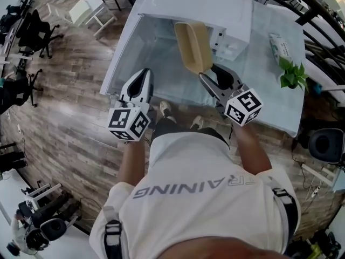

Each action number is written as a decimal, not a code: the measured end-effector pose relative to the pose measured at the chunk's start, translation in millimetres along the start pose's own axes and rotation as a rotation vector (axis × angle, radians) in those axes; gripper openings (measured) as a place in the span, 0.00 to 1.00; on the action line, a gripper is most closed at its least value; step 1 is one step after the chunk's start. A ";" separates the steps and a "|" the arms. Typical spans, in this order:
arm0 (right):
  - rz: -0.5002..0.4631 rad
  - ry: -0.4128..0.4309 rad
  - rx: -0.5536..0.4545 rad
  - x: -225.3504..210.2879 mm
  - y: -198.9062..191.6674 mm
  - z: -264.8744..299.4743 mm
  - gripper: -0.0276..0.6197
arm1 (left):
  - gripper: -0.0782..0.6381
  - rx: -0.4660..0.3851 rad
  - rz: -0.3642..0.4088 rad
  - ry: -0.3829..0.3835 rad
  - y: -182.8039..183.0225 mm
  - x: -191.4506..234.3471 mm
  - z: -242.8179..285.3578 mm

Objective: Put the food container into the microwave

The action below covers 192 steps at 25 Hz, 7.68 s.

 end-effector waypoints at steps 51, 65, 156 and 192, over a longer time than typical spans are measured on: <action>0.662 -0.239 -0.084 -145.4 -85.6 202.0 0.36 | 0.17 0.112 -0.051 -0.094 -18.5 69.9 40.1; 0.749 -0.314 -0.262 -185.7 -87.0 230.4 0.36 | 0.17 0.130 -0.046 -0.128 -21.5 79.2 57.7; -0.014 -0.295 0.047 -31.6 -9.4 38.2 0.08 | 0.17 -0.014 -0.002 -0.174 -3.4 -3.2 34.0; -0.086 -0.228 -0.068 1.3 38.0 -32.4 0.08 | 0.17 -0.063 0.023 -0.202 11.6 -51.4 24.1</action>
Point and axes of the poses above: the fingertips, and each gripper's own axes: z forward along the fingers, x to its left, y out of its top, the point moved 6 cm from there along -z, backward along the fingers, and after that the axes turned 4 degrees about z, right-handed, at the moved point
